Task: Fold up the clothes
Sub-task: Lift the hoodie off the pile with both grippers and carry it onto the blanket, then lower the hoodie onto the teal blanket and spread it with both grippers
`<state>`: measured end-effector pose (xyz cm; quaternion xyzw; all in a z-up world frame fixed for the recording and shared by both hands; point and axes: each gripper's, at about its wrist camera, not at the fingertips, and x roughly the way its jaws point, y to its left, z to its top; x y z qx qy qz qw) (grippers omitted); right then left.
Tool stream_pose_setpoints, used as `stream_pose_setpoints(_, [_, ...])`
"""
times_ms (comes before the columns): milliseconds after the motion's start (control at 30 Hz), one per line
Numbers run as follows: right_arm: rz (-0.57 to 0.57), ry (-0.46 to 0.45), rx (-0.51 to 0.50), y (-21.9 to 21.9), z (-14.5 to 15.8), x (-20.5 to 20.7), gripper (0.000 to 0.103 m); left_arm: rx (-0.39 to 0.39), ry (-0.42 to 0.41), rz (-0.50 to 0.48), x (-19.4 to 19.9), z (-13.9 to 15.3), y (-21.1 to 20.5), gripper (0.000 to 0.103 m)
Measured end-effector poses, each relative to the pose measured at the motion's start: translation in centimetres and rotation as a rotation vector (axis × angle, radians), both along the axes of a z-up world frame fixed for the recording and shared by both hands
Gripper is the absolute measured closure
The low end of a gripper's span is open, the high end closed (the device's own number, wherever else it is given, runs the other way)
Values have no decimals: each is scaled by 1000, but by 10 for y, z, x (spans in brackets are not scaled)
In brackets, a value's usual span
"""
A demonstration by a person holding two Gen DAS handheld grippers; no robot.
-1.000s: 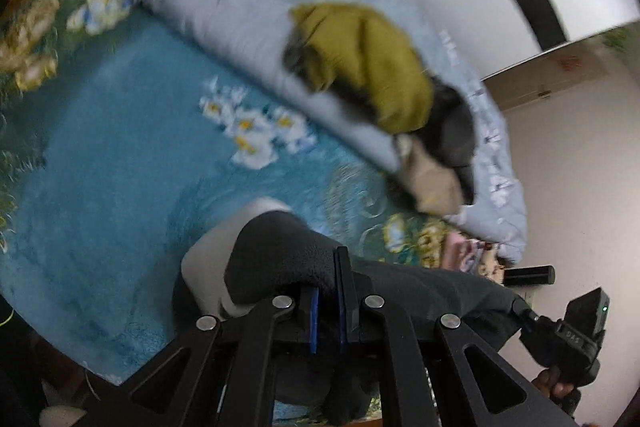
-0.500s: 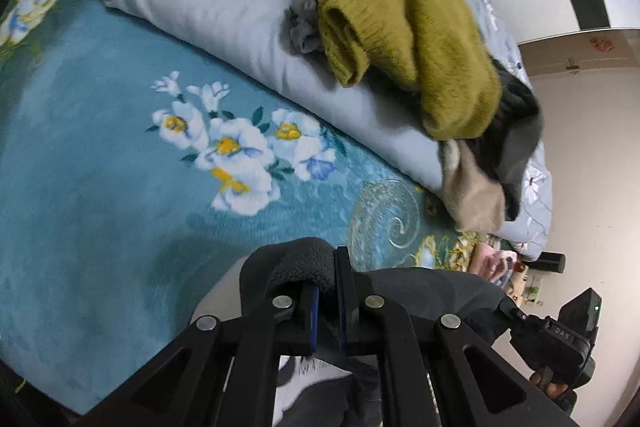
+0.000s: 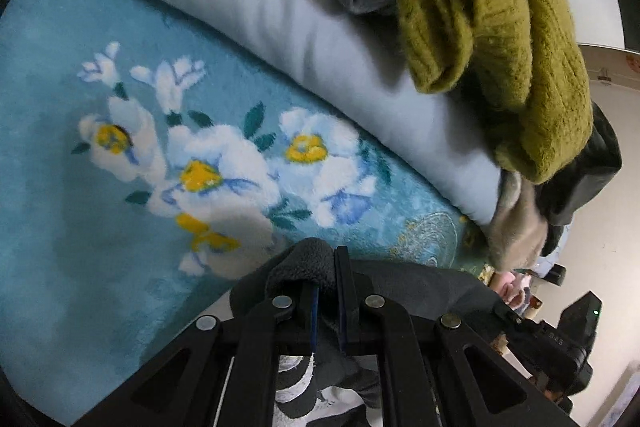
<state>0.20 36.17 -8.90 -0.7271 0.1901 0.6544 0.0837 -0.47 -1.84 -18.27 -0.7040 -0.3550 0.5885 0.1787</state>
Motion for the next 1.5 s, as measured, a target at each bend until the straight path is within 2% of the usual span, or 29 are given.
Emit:
stream_pose_setpoints(33, [3,-8,6,0,-3,-2,88,20,4,4,2,1,-1,94])
stream_pose_setpoints(100, [14,-4,11,-2,-3,-4,83,59,20,5,8,9,-5,85])
stream_pose_setpoints(200, [34,24,-7,-4,4,-3,55,76,62,12,18,30,-15,73])
stream_pose_setpoints(233, [45,38,-10,-5,10,-3,52,81,76,14,22,36,-19,70])
stream_pose_setpoints(300, [55,72,-16,-7,24,-2,52,32,133,18,32,52,-27,58])
stream_pose_setpoints(400, [36,140,-26,-5,49,12,52,-45,207,9,49,70,-37,54])
stream_pose_setpoints(500, [32,175,-1,1,68,40,50,-131,199,-53,72,66,-34,52])
stream_pose_setpoints(600, [30,140,59,16,68,81,50,-168,170,-105,93,55,-24,52])
stream_pose_setpoints(733, [-47,39,79,42,50,137,49,-222,152,-152,111,42,-9,52])
stream_pose_setpoints(833, [-126,8,53,57,43,169,49,-252,150,-122,111,40,-9,53])
stream_pose_setpoints(867, [-141,2,42,60,42,176,49,-256,146,-108,110,40,-10,58])
stream_pose_setpoints(933, [-146,7,26,63,44,181,49,-269,144,-89,109,41,-11,73])
stream_pose_setpoints(967, [-146,15,22,65,46,182,49,-279,146,-85,109,43,-11,88])
stream_pose_setpoints(1000, [-146,24,17,67,49,183,49,-288,149,-81,109,44,-11,96])
stream_pose_setpoints(1133, [-143,61,2,75,58,185,49,-359,181,-21,110,57,-24,97])
stream_pose_setpoints(1333, [-105,67,23,89,61,179,49,-503,225,175,93,78,-97,97])
stream_pose_setpoints(1500, [-41,47,40,92,49,163,49,-581,213,221,82,79,-134,97])
